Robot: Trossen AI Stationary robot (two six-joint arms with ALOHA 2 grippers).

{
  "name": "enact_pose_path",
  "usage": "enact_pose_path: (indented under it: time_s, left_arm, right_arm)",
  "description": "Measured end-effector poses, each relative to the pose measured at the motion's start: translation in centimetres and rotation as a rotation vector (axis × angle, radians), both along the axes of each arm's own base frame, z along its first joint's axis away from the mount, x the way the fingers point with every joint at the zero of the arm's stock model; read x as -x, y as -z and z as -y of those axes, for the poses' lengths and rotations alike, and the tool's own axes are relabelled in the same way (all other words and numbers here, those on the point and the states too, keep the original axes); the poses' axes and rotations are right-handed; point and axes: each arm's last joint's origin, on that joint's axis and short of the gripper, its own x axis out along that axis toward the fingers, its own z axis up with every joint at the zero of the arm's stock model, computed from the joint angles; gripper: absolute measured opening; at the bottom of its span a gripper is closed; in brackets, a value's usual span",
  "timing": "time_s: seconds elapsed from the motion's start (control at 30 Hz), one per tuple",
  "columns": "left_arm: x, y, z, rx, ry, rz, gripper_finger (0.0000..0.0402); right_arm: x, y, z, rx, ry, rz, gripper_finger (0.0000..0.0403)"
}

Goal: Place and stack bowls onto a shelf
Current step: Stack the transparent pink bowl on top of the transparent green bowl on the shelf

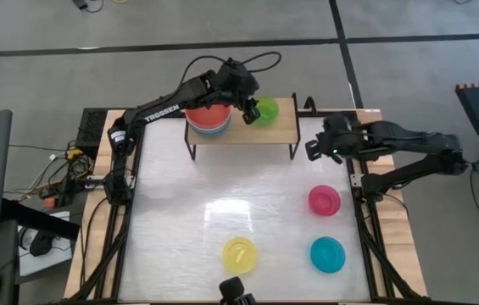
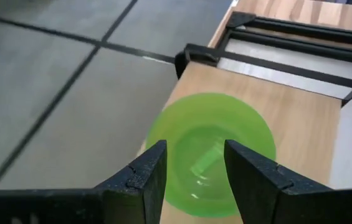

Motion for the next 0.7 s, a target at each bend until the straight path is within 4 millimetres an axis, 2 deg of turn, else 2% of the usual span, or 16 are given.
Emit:
enact_pose_path:
  time_s: [0.17, 0.33, 0.47, 0.6, 0.7]
  left_arm:
    - [1.7, -1.5, 1.1, 0.094, -0.035, 0.012, 0.0146]
    - [3.5, -2.4, 2.4, 0.194, -0.066, -0.024, 0.0146]
    - [4.4, -2.8, 4.3, 0.206, -0.031, -0.111, 0.0146]
    - [4.6, -2.2, 6.2, 0.244, -0.013, -0.213, 0.0146]
    - [4.7, -2.4, 7.7, 0.261, -0.003, -0.230, 0.0146]
  right_arm:
    - [-0.6, 1.3, -0.1, -0.103, -0.049, -0.107, 0.0079]
    - [-0.9, 4.8, -0.5, -0.228, -0.119, -0.201, 0.0079]
    - [-0.6, 7.7, -0.8, -0.271, -0.121, -0.214, 0.0081]
    - [-0.6, 10.0, -1.0, -0.361, -0.111, -0.177, 0.0098]
    - [-0.1, 11.3, -1.4, -0.415, -0.095, -0.225, 0.0125]
